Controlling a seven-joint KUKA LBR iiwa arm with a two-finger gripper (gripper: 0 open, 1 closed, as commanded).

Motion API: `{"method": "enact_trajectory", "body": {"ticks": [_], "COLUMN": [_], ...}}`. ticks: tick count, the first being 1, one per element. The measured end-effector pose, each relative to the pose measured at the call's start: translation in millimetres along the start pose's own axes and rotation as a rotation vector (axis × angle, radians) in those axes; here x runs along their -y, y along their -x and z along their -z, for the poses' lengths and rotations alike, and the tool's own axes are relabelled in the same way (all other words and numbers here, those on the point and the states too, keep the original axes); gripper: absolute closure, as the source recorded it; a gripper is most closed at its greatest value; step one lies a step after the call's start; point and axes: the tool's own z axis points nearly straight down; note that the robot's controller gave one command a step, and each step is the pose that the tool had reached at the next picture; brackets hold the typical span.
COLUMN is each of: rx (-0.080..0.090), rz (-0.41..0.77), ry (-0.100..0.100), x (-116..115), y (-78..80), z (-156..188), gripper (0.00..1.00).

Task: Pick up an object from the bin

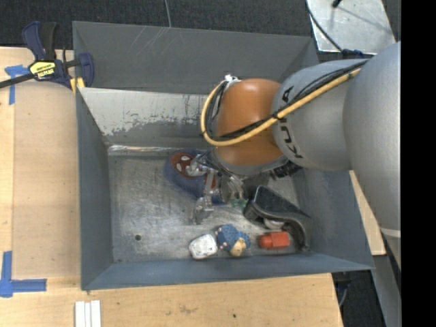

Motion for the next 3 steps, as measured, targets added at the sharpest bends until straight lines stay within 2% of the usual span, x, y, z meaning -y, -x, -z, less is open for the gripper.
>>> {"method": "enact_trajectory", "body": {"ticks": [1, 2, 3], "rx": [0.014, 0.008, 0.013], "rz": [0.166, 0.075, 0.077], "ry": [0.0, 0.005, 0.005], "x": [-11, 15, 15], "y": [35.8, 65.9, 67.2], "z": [91, -20, -15], "gripper": [0.0, 0.0, 1.0]}}
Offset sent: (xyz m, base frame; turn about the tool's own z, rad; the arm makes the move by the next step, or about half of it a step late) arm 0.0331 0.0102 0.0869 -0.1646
